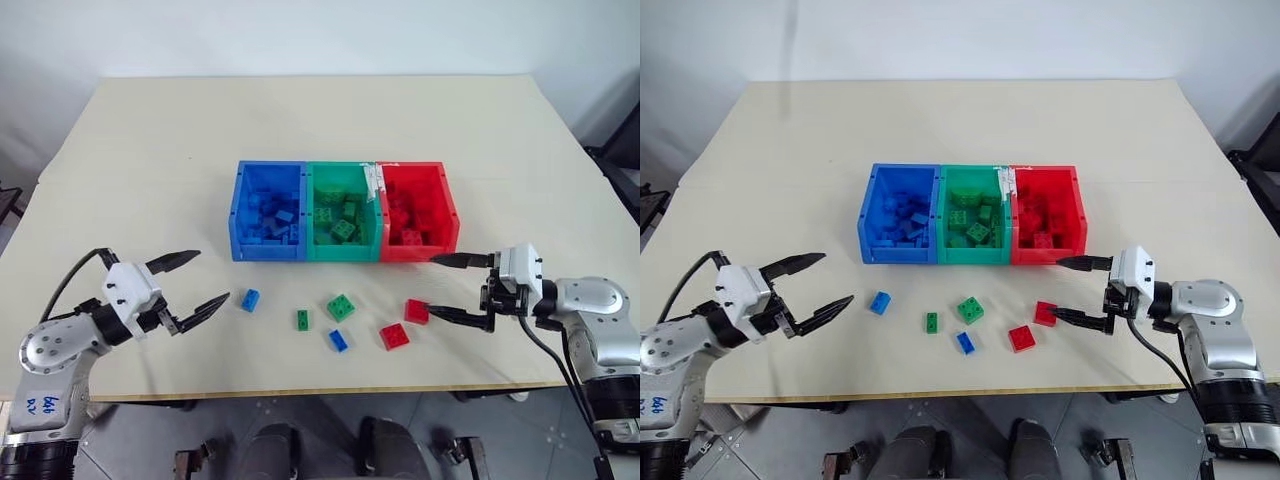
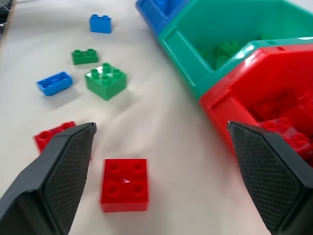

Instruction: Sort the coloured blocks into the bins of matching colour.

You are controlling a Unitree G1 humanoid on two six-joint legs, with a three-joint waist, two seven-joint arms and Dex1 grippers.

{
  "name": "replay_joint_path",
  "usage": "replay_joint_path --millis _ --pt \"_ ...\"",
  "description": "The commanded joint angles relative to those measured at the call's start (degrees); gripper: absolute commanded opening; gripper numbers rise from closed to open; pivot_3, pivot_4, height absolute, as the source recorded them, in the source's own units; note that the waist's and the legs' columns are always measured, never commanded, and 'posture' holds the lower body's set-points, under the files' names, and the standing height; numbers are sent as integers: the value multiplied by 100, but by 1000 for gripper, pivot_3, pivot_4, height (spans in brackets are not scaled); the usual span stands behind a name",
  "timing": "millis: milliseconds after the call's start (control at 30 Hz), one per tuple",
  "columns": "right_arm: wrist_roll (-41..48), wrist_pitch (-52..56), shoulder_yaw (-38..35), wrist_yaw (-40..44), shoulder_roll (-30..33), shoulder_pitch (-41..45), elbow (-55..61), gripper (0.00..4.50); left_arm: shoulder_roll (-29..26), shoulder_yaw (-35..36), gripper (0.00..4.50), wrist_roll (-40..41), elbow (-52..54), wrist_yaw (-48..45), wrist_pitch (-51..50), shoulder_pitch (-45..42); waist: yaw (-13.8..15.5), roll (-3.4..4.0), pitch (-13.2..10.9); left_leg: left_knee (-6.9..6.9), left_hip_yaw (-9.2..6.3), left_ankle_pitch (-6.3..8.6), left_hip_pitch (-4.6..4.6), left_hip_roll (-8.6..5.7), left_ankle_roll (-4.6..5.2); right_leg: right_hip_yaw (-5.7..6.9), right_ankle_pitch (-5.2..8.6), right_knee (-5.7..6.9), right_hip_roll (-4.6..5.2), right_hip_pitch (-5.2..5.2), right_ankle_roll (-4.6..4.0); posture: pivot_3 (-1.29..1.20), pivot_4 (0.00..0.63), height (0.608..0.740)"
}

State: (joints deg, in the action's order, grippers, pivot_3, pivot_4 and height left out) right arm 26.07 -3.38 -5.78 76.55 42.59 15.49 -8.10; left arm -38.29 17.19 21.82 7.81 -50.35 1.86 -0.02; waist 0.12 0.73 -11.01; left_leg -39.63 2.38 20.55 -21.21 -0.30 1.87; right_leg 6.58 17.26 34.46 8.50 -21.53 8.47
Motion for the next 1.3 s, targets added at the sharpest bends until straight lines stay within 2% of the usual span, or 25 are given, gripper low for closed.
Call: replay_joint_path --millis 33,100,267,433,533,733,1033,1300 --pt "161 60 -388 -177 121 -239 347 4500 17 -40 4483 166 68 30 -207 -120 18 0 0 -1 1 0 0 0 0 -1 0 0 0 0 0 0 150 740" --pt "183 88 -578 -225 193 -432 438 4500 126 -97 4483 272 151 129 -381 -218 75 0 0 -4 0 0 0 -2 0 -1 0 1 2 2 1 0 150 740" --pt "124 -50 -1320 -102 700 -1121 164 4500 173 -952 4483 476 759 -441 -785 -382 167 0 0 -8 -1 2 -2 -7 4 -2 -1 1 4 5 2 0 150 740" --pt "-179 -356 -1391 49 1021 -1305 -376 4500 403 -1745 4483 295 1240 -523 -822 -700 123 -1 0 -11 6 2 5 -3 4 -3 -1 -1 0 12 2 0 150 740" --pt "-180 -148 -1154 177 1040 -1192 -345 4500 432 -1738 4483 519 1316 -495 -1070 -681 60 1 1 -8 17 0 11 5 1 -10 -1 2 -6 9 2 0 150 740" --pt "-365 358 -323 65 761 -538 -26 4500 -48 -1192 4483 546 1164 -923 -767 -52 -17 1 1 -13 17 -2 12 10 -2 -11 -1 3 -7 8 2 0 150 740" --pt "-954 338 548 -29 386 255 -584 4500 -347 -548 4483 556 1220 -1025 -660 605 100 2 1 -24 -5 4 -1 1 3 -5 -1 -1 2 8 1 0 150 740" --pt "-975 169 684 122 188 510 -903 1911 -230 -638 4500 562 1339 -872 -676 500 109 2 0 -24 -3 4 -2 0 2 -2 -1 1 1 8 1 0 150 740"
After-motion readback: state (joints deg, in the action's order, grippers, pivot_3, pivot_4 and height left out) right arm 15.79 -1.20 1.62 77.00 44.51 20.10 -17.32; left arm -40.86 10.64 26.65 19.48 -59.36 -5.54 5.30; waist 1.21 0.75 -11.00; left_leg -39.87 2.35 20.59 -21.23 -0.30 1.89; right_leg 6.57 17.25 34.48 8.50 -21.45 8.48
